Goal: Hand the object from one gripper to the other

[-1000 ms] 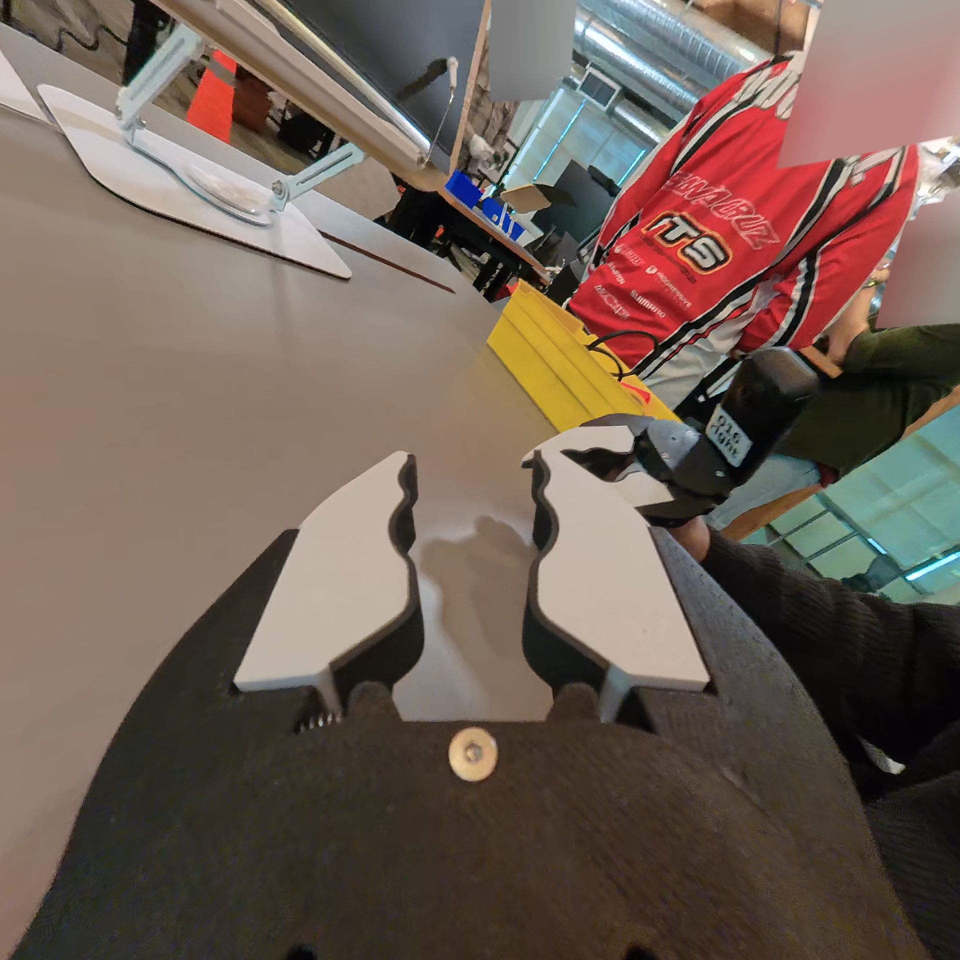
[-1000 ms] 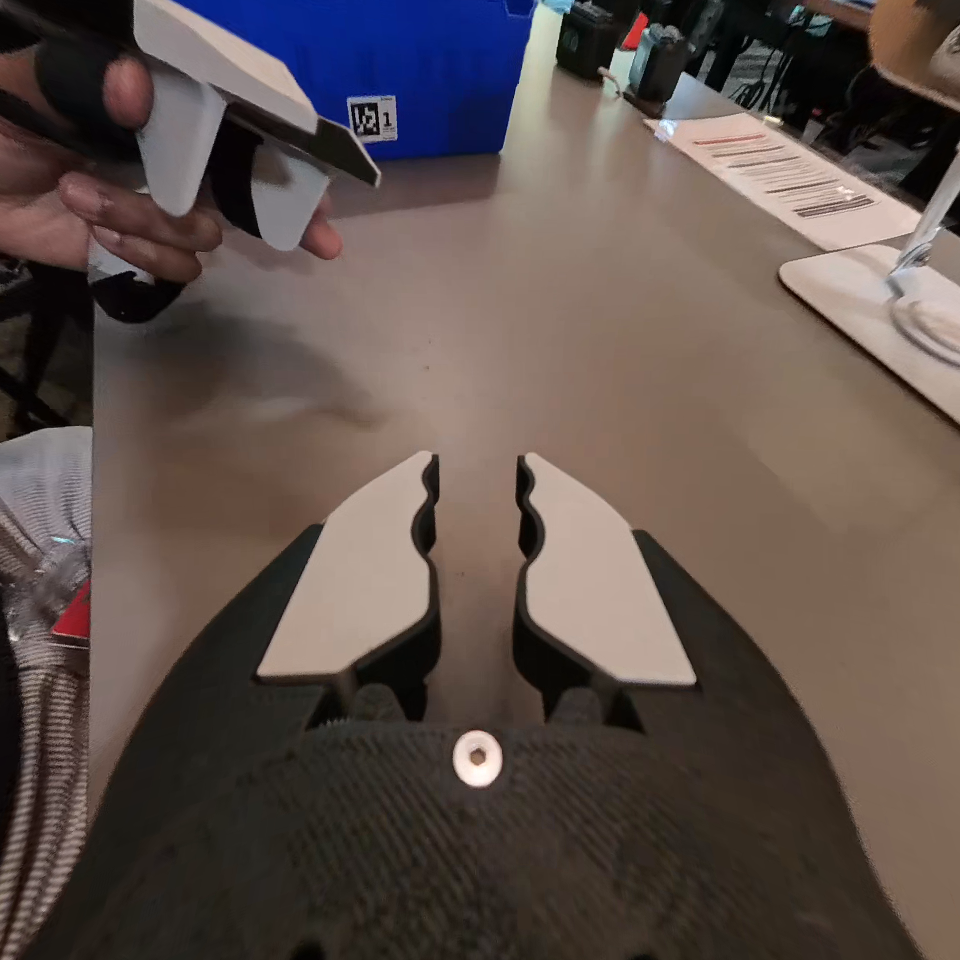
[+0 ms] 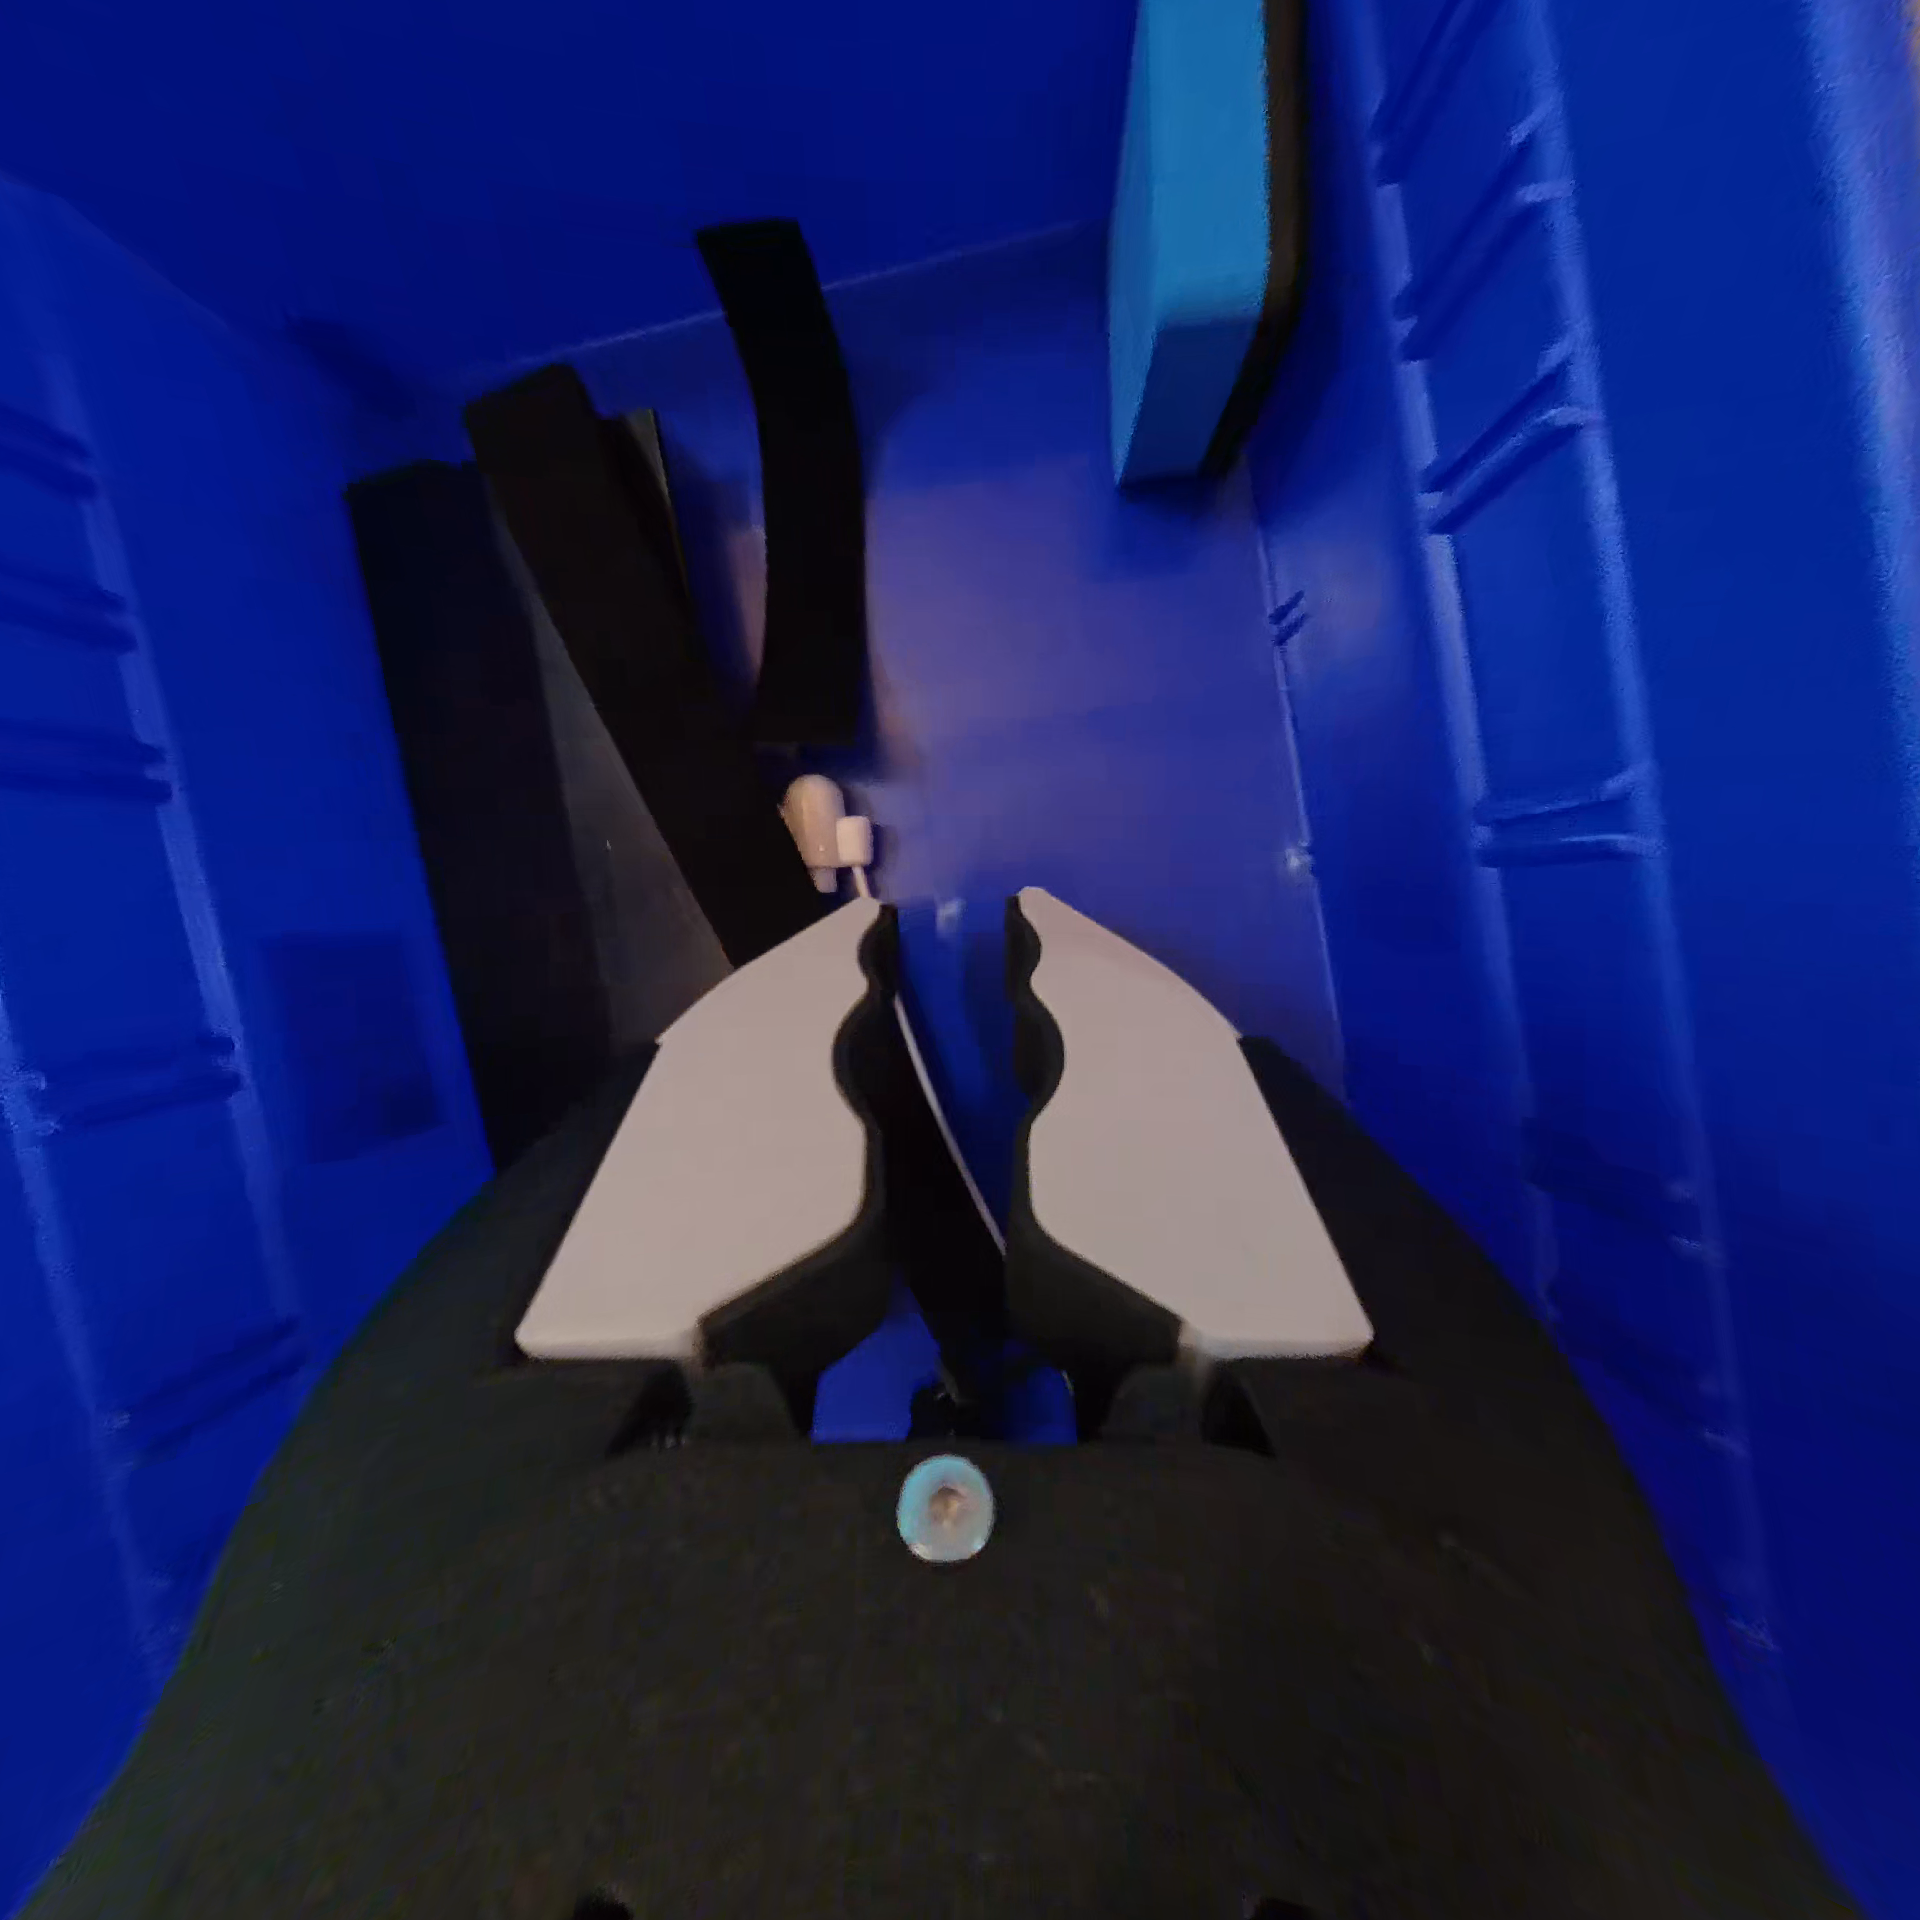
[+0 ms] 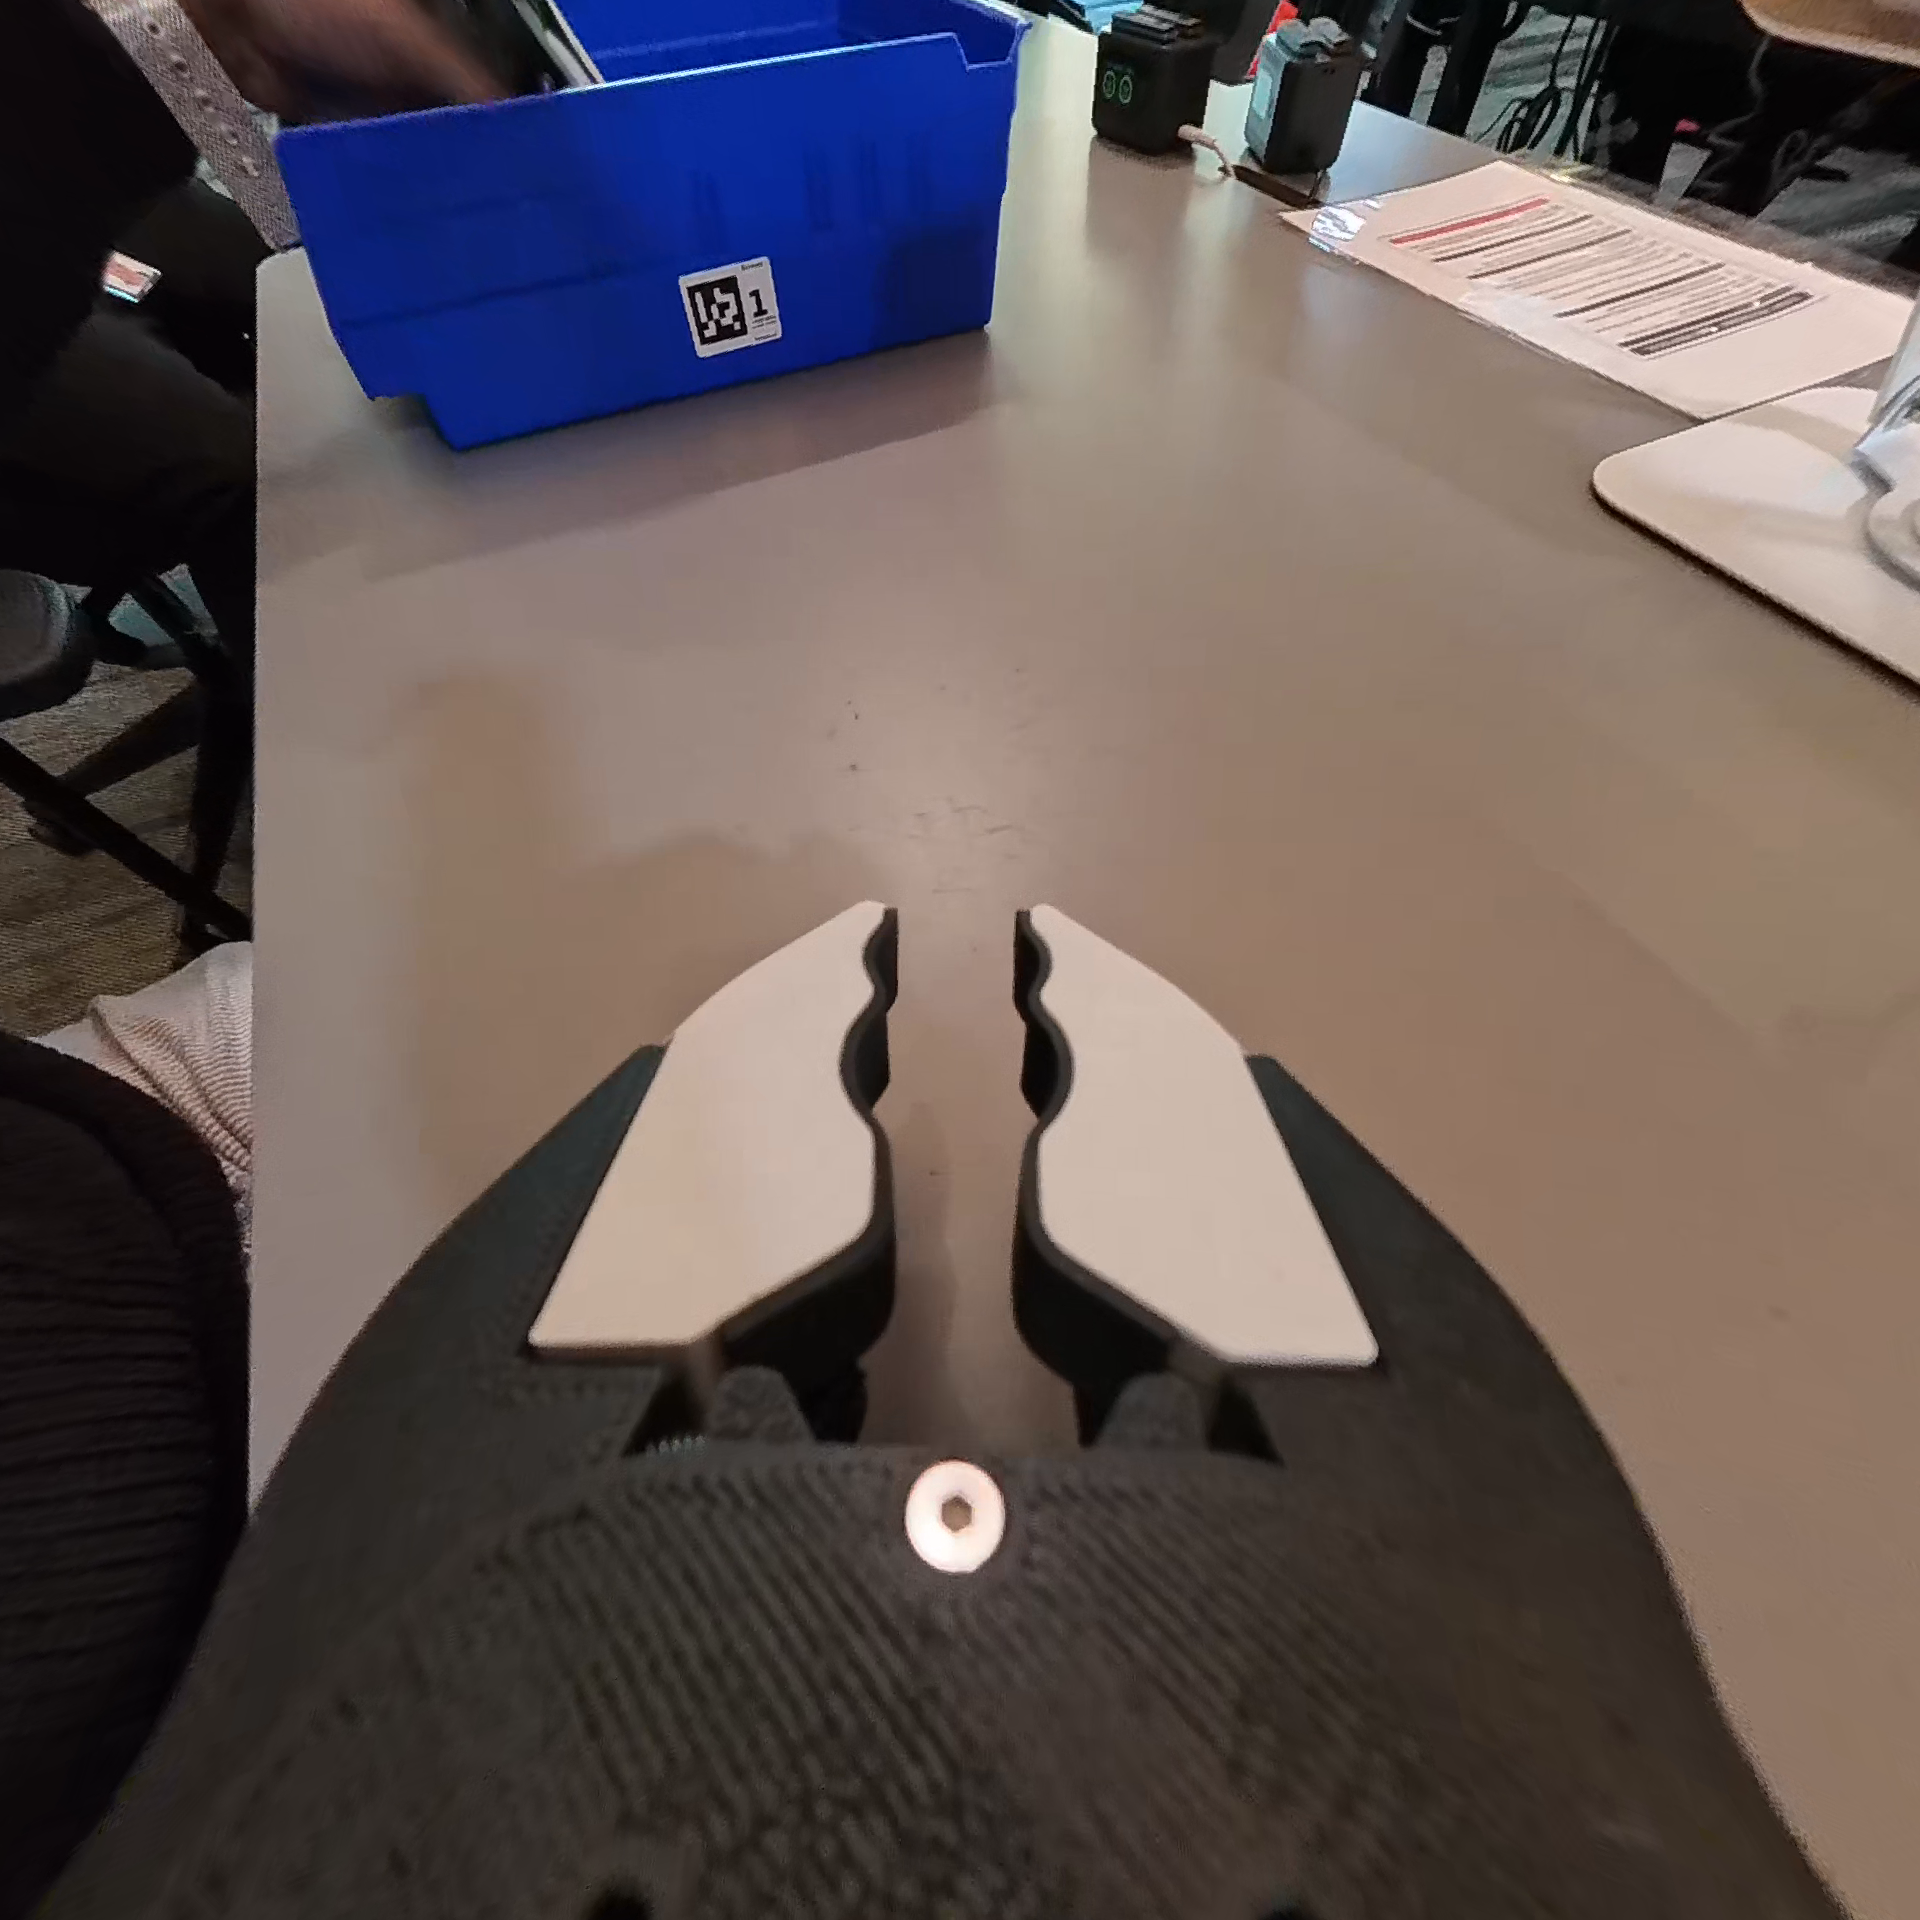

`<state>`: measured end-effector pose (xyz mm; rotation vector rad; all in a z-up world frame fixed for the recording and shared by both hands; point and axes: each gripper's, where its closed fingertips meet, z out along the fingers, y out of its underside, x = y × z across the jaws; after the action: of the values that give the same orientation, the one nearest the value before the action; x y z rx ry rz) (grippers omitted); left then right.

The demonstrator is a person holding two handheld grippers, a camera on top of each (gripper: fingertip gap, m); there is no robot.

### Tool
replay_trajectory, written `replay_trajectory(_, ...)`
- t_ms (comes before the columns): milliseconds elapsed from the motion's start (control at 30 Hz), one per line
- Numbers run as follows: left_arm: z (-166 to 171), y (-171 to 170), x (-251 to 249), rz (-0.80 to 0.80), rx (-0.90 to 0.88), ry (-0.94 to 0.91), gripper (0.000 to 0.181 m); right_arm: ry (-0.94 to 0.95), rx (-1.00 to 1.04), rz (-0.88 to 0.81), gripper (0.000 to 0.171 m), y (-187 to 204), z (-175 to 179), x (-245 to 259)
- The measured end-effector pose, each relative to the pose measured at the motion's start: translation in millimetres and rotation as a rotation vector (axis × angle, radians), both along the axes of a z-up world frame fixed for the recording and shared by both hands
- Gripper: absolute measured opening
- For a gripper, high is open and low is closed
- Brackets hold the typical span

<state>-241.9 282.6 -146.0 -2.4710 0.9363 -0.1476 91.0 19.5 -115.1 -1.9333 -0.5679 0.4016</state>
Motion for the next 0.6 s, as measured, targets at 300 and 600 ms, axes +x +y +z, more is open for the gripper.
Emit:
replay_trajectory(300,-18,8,-16,-0.016,0.041,0.191,0.002,0.03,-0.023,-0.007,0.02,2,0,3)
replay_trajectory(600,62,9,-8,0.027,0.234,-0.102,0.0,0.073,-0.005,-0.005,0.019,1,5,5)
